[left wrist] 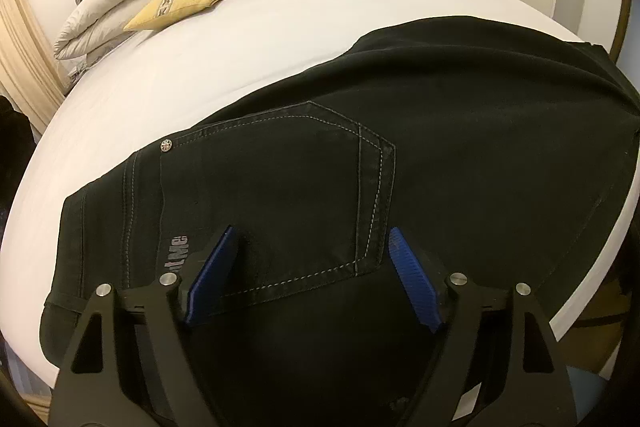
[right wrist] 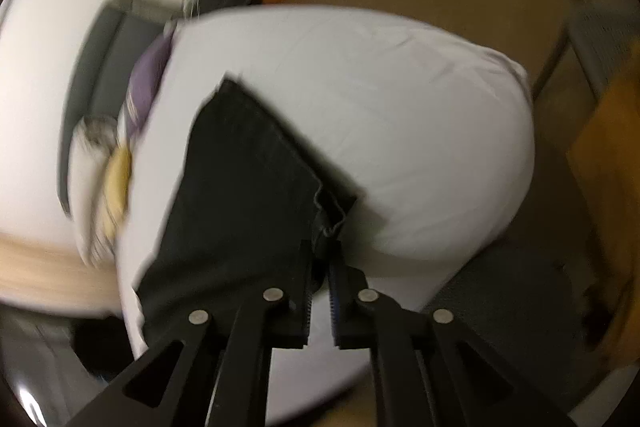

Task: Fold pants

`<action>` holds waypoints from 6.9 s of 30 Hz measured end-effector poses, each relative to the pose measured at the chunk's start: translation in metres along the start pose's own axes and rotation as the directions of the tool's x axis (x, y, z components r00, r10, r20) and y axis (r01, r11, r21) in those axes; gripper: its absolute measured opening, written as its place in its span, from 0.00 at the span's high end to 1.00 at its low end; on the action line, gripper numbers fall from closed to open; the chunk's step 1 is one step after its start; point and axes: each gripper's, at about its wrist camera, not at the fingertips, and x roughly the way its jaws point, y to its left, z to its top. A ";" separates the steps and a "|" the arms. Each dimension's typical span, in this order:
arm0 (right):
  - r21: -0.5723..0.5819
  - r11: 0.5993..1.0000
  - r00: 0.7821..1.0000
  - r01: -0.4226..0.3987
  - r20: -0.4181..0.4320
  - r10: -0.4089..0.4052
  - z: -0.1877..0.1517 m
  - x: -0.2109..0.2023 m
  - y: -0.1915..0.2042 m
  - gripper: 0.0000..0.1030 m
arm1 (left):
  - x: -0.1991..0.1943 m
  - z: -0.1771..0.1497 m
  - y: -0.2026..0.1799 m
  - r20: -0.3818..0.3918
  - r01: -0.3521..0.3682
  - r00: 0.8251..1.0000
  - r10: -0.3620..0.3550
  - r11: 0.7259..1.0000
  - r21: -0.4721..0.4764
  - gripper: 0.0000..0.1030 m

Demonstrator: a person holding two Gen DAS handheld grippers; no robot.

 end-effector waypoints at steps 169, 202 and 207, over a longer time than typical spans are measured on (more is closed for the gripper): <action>-0.338 0.938 0.896 -0.080 -0.437 -0.080 -0.131 0.089 0.135 1.00 | -0.023 -0.030 0.076 0.088 0.008 0.996 0.018 0.959 -0.282 0.03; -0.416 0.733 0.792 -0.539 -0.548 0.271 -0.136 0.213 0.362 0.53 | 0.006 -0.017 0.092 0.042 -0.051 0.997 0.070 0.934 -0.352 0.02; -0.386 0.836 0.834 -0.391 -0.533 0.144 -0.131 0.230 0.301 1.00 | 0.002 -0.020 0.095 0.046 -0.048 0.997 0.069 0.935 -0.351 0.02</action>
